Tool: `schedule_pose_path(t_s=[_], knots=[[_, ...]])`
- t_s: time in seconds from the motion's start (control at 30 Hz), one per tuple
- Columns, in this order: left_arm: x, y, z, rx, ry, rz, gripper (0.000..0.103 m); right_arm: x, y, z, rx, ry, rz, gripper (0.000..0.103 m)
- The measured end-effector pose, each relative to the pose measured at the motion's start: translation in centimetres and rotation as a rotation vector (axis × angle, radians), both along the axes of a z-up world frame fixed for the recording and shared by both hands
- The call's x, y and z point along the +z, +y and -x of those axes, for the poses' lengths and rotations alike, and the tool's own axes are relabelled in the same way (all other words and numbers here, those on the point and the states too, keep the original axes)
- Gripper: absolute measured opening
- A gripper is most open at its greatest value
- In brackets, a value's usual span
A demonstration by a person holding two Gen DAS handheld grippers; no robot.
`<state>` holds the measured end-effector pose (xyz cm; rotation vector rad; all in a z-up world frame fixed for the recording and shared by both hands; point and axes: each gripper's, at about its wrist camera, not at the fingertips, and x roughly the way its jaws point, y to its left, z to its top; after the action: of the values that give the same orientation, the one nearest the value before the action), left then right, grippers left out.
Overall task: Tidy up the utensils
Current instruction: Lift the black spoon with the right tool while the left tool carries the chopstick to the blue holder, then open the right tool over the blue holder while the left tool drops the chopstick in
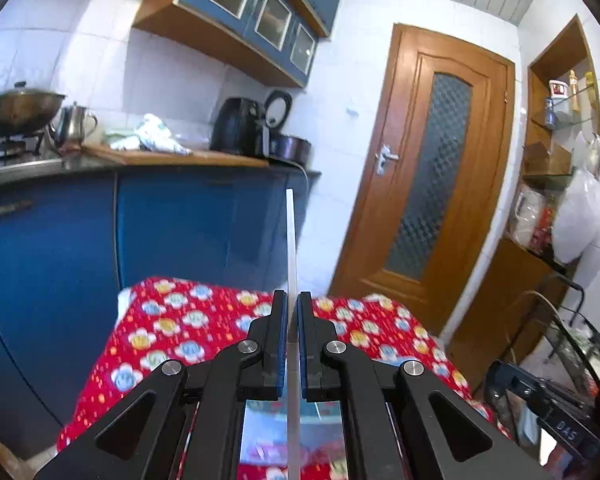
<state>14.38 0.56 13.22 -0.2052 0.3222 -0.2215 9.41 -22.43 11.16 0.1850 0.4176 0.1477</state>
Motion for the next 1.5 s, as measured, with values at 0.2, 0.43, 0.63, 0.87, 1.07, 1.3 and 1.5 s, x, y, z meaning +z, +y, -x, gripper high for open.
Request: schedule_pose_path(t_s=[0.2, 0.43, 0.63, 0.87, 1.07, 1.3, 1.5], knots=[[-0.3, 0.2, -2.6, 0.04, -0.041, 0.034, 0.005, 0.8, 0.7, -2.7, -0.011, -0.043, 0.059, 0.003], [-1.6, -0.2, -4.8, 0.068, -0.066, 0.042, 0.005, 0.8, 1.9, -5.9, -0.049, -0.102, 0.156, 0.003], [-4.3, -0.8, -5.9, 0.054, -0.068, -0.01, 0.005, -1.2, 2.7, -8.9, -0.094, -0.133, 0.246, 0.003], [-5.9, -1.0, -6.2, 0.043, -0.079, -0.032, 0.004, -3.1, 3.3, -10.2, -0.15, -0.2, 0.366, 0.003], [-6.8, -1.0, -6.7, 0.036, -0.04, -0.018, 0.005, -4.1, 3.4, -10.3, -0.097, -0.173, 0.329, 0.003], [-6.9, -0.6, -6.6, 0.043, -0.021, 0.002, 0.016, -4.0, 2.8, -10.1, -0.061, -0.149, 0.247, 0.01], [-6.3, -1.0, -5.9, 0.026, -0.009, -0.008, 0.029, -3.7, 2.6, -9.8, -0.05, -0.132, 0.205, 0.015]])
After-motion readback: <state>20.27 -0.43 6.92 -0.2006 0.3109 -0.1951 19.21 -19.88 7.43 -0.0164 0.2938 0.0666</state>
